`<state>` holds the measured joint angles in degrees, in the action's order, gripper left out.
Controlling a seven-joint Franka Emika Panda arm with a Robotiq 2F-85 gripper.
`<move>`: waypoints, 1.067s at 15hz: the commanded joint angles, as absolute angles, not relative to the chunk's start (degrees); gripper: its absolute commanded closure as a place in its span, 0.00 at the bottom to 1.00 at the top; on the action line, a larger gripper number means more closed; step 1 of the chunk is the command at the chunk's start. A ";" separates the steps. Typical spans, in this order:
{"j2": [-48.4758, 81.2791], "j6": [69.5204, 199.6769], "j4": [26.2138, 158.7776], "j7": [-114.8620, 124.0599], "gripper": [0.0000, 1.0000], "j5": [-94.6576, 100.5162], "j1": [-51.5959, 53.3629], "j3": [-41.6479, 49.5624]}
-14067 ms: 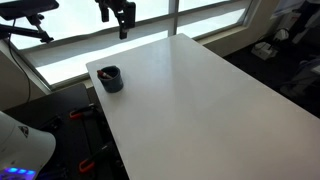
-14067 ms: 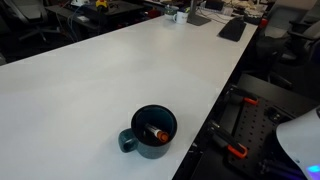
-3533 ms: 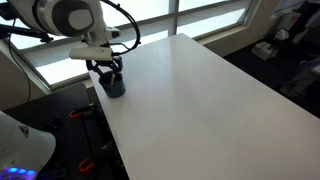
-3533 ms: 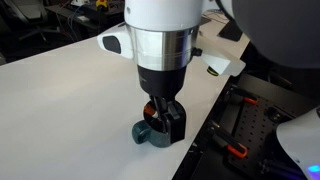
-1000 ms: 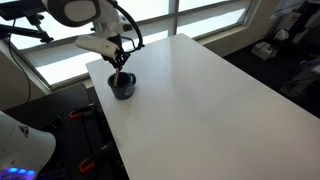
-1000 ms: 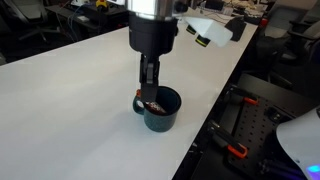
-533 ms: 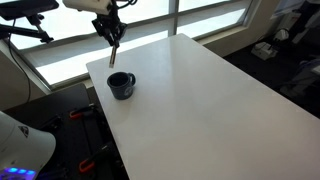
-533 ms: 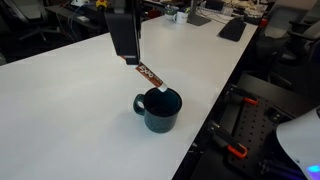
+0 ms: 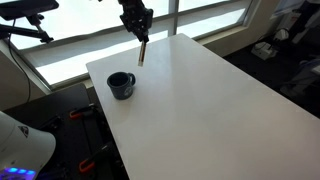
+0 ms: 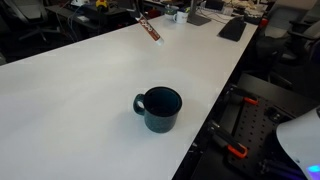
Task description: Remove the marker from the mug
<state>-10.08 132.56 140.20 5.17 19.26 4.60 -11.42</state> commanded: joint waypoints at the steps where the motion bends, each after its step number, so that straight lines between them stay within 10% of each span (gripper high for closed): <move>1: -5.64 133.39 140.05 13.66 0.94 28.11 0.97 -9.03; 16: 17.80 132.92 138.85 -4.53 0.94 13.47 -2.49 0.20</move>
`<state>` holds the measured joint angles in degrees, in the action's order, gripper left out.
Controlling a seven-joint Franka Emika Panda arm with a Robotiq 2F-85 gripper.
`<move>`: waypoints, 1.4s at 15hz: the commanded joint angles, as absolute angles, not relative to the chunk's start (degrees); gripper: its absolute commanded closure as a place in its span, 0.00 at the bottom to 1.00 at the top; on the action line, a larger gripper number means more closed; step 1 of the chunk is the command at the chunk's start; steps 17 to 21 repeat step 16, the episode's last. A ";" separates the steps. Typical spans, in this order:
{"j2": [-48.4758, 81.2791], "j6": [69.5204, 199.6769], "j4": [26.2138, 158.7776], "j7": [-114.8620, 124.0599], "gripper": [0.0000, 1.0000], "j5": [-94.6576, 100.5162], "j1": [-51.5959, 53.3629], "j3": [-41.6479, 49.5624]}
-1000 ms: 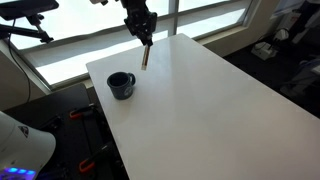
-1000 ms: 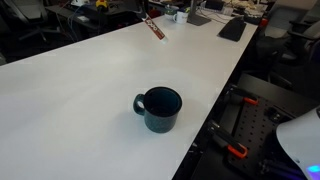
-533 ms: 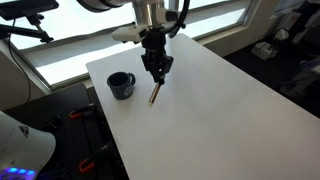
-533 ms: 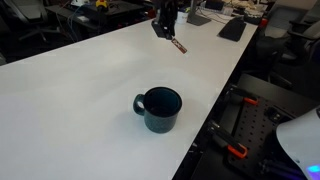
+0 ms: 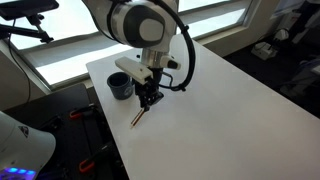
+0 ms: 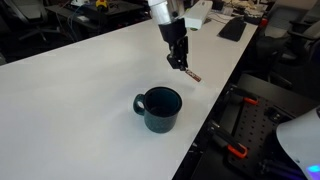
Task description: Remove the marker from the mug
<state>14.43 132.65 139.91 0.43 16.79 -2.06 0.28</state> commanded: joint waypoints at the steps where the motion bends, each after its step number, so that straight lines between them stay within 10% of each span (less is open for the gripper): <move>1: 18.77 133.23 138.83 -5.41 0.94 13.31 -2.38 0.33; 2: 19.57 133.25 138.69 -6.06 0.94 13.02 -2.38 0.40; 3: 20.36 133.42 138.41 -6.50 0.53 13.74 -2.39 0.79; 10: 23.72 133.96 136.39 -9.93 0.08 15.13 -2.82 1.90; 11: 23.18 133.32 136.99 -8.46 0.26 14.49 -2.40 1.77; 14: 23.68 133.32 136.59 -8.95 0.08 14.51 -2.51 1.78; 21: 23.70 133.32 136.55 -8.95 0.08 14.51 -2.51 1.78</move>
